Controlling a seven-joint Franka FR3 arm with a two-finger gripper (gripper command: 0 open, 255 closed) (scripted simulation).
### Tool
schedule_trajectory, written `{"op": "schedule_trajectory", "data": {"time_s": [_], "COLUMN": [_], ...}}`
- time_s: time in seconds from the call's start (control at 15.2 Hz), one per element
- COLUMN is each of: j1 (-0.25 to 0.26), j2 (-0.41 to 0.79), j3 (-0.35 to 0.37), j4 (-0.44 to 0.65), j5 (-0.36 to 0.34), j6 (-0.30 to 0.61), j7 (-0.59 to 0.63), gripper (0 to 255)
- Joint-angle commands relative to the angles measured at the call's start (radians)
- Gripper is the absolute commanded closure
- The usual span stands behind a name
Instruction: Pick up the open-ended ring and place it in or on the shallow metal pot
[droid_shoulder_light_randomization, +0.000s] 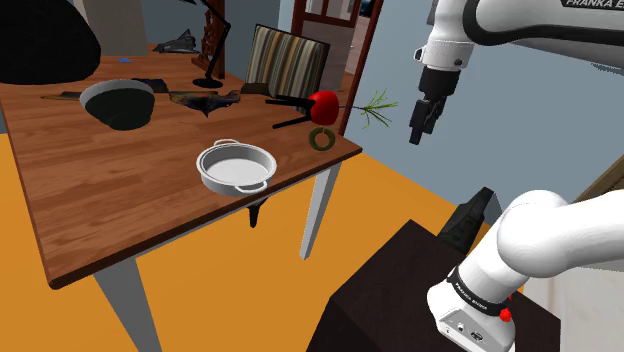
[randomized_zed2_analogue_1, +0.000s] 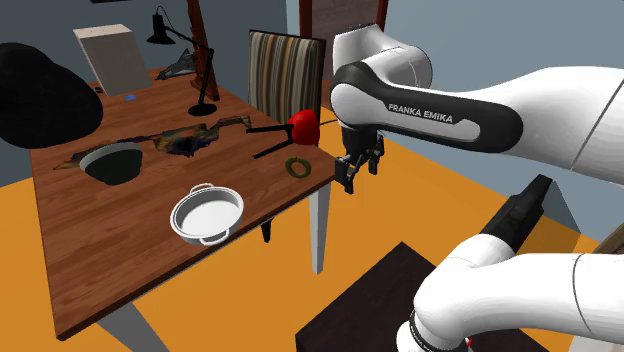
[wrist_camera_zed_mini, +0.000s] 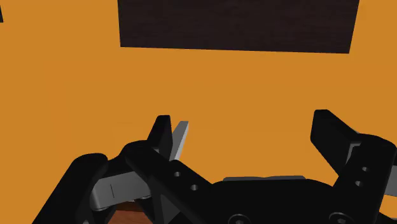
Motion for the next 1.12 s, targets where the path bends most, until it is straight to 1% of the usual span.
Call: {"op": "schedule_trajectory", "data": {"time_s": [0.0, 0.26, 0.53, 0.79, 1.06], "j1": [0.0, 0.001, 0.006, 0.014, 0.024], "j2": [0.0, 0.101, 0.22, 0.35, 0.487], "j3": [0.0, -0.049, -0.095, -0.135, -0.167], "j4": [0.0, 0.002, 0.028, 0.079, 0.152], "j5": [0.0, -0.03, -0.046, -0.044, -0.024], "j6": [0.0, 0.138, 0.268, 0.385, 0.483], "j7": [0.0, -0.094, -0.186, -0.279, -0.375], "gripper": [0, 0, 0, 0, 0]}}
